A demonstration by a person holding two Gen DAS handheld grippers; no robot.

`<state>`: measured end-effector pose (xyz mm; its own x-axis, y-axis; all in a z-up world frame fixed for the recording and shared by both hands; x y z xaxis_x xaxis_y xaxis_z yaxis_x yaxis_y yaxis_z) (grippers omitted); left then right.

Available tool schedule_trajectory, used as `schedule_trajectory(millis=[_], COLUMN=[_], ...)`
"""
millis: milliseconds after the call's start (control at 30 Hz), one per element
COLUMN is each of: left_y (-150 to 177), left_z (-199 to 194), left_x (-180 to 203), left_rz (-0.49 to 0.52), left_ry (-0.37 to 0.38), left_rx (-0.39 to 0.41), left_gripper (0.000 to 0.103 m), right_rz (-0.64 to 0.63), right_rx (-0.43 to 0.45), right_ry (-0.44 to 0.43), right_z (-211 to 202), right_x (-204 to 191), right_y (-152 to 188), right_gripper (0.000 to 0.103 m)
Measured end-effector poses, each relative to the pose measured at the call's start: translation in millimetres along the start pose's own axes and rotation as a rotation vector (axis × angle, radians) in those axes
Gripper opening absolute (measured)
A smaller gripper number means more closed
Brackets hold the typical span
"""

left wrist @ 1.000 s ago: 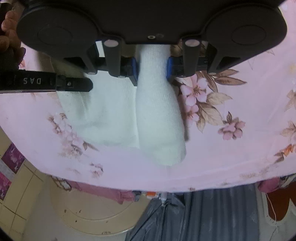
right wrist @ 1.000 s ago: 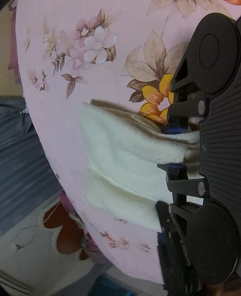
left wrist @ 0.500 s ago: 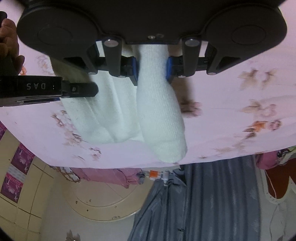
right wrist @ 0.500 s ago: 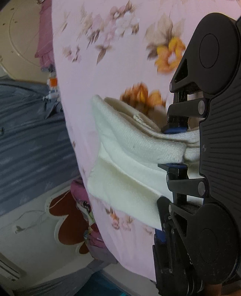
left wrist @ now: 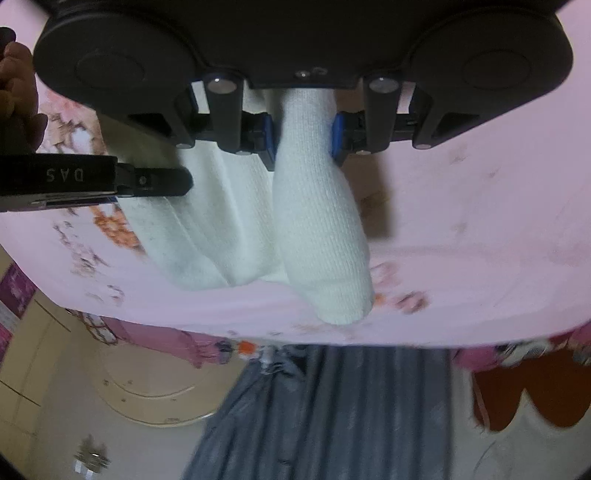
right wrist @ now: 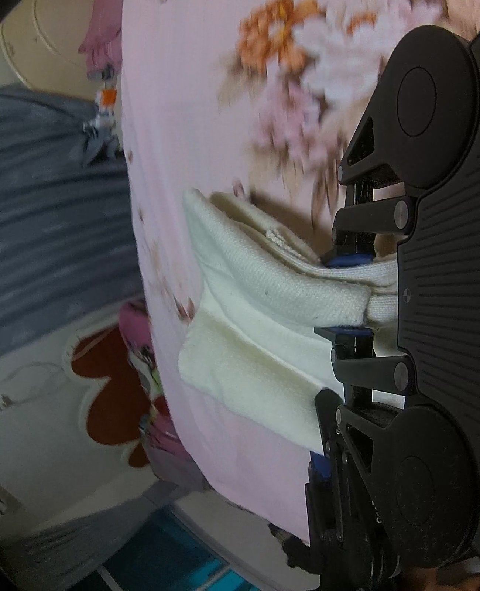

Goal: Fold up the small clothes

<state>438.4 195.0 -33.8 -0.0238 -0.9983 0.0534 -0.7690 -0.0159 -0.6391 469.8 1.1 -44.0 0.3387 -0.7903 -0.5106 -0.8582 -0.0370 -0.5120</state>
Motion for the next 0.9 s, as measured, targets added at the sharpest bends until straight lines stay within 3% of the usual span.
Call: schedule_trajectory(millis=[133, 233, 333, 433, 500, 567, 600, 633, 733, 800, 900], left_y=[18.6, 34.6, 36.0, 27.7, 13.2, -3.7, -12.0, -17.9, -25.2, -21.9, -21.8], left_z=[21.7, 31.6, 23.1, -0.4, -1.0, 11.9, 20.1, 28.0, 57.4, 78.5, 75.1], left_x=[-31.9, -52.9, -60.5, -67.4, -69.0, -60.9, -53.9, -46.9, -30.1, -22.9, -22.5], left_rz=[-0.071, -0.165, -0.187, -0.172, -0.167, -0.128, -0.102, -0.084, -0.016, 0.022, 0.02], left_ry=[0.053, 0.094, 0.111, 0.076, 0.104, 0.134, 0.152, 0.165, 0.177, 0.141, 0.144], left_rx=[-0.071, -0.053, -0.024, 0.103, 0.151, 0.151, 0.154, 0.152, 0.11, 0.049, 0.059], left_gripper=[0.034, 0.053, 0.055, 0.05, 0.045, 0.03, 0.029, 0.028, 0.029, 0.029, 0.028], right_rz=[-0.008, 0.06, 0.09, 0.012, -0.058, -0.111, -0.141, -0.176, -0.259, -0.294, -0.249], right_rx=[-0.064, -0.085, -0.067, 0.039, 0.101, 0.099, 0.085, 0.069, 0.02, -0.038, -0.04], right_ry=[0.025, 0.043, 0.032, 0.083, 0.107, 0.098, 0.085, 0.076, 0.104, 0.208, 0.228], right_z=[40.9, 61.1, 56.8, 31.6, 25.0, 35.3, 46.0, 59.0, 94.0, 115.3, 122.9], right_x=[-10.1, 12.3, 24.5, 18.0, 13.2, 2.0, -4.9, -12.8, -17.1, -1.1, 18.9], right_y=[13.8, 26.7, 24.0, 15.7, 4.7, -6.4, -10.8, -13.1, -18.1, -14.4, -16.9], right_gripper=[0.03, 0.03, 0.04, 0.04, 0.04, 0.037, 0.024, 0.018, 0.018, 0.018, 0.018])
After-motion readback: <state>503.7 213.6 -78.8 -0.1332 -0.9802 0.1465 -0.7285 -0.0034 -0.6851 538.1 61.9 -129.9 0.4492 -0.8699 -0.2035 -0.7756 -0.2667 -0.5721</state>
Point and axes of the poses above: each gripper's, at about its wrist camera, not at the fingertips, and z roughly the way its jaws point, x to its right, y to its underside, the point moved 3 cm from there along z, roughly the way its jaws point, and after that the axes turned 5 degrees about -y, right-handed, at the moved point
